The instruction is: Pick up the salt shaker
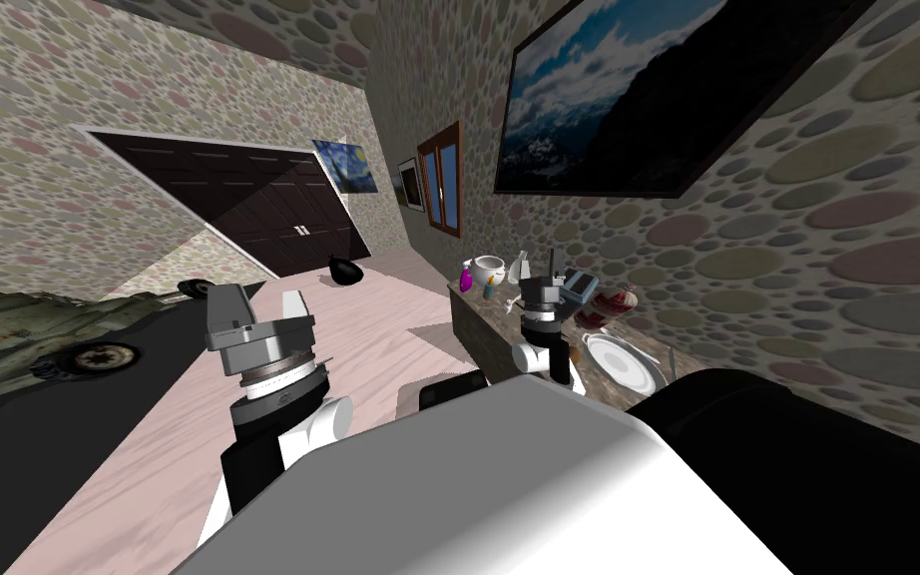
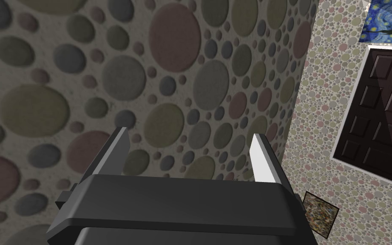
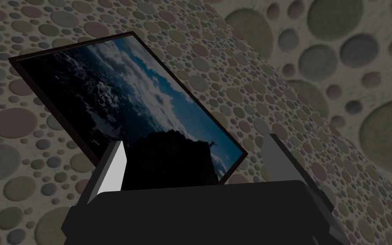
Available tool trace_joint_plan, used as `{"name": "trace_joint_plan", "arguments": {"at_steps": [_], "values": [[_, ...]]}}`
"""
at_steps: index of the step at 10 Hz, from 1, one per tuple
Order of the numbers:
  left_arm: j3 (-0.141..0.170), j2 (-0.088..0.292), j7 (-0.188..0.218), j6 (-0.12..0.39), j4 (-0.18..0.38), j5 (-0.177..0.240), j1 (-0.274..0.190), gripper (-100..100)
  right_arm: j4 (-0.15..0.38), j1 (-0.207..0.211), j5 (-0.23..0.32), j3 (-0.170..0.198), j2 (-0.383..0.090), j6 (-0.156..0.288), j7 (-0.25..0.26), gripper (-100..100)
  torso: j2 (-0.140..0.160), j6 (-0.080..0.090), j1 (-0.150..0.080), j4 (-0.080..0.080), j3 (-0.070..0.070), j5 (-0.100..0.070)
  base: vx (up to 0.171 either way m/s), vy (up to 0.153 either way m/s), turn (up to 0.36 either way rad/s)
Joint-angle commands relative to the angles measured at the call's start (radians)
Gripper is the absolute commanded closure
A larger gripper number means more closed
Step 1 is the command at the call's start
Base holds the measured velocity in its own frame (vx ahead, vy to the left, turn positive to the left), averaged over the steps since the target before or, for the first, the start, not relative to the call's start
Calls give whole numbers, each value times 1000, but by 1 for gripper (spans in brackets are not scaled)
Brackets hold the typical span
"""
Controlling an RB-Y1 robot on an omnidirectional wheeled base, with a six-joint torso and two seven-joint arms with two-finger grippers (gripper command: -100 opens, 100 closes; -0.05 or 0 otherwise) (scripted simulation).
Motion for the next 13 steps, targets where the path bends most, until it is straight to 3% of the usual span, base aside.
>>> {"name": "trace_joint_plan", "arguments": {"at_steps": [1,3,7,13], "values": [[0,0,0,0,0,0,0,0,26,0,20,-3,-34,12,11,-100,0,0,0,0,0,0,-52,43,8],[0,0,0,0,0,0,0,0,55,-1,40,-6,-58,24,24,-100,5,0,4,1,3,1,-89,64,-4],[0,0,0,0,0,0,0,0,166,-9,118,-22,-112,70,77,-100,7,0,5,2,4,1,-93,68,-12],[0,0,0,0,0,0,0,0,285,-23,199,-44,-156,118,141,-100,2,0,2,1,1,1,-35,39,-12]]}}
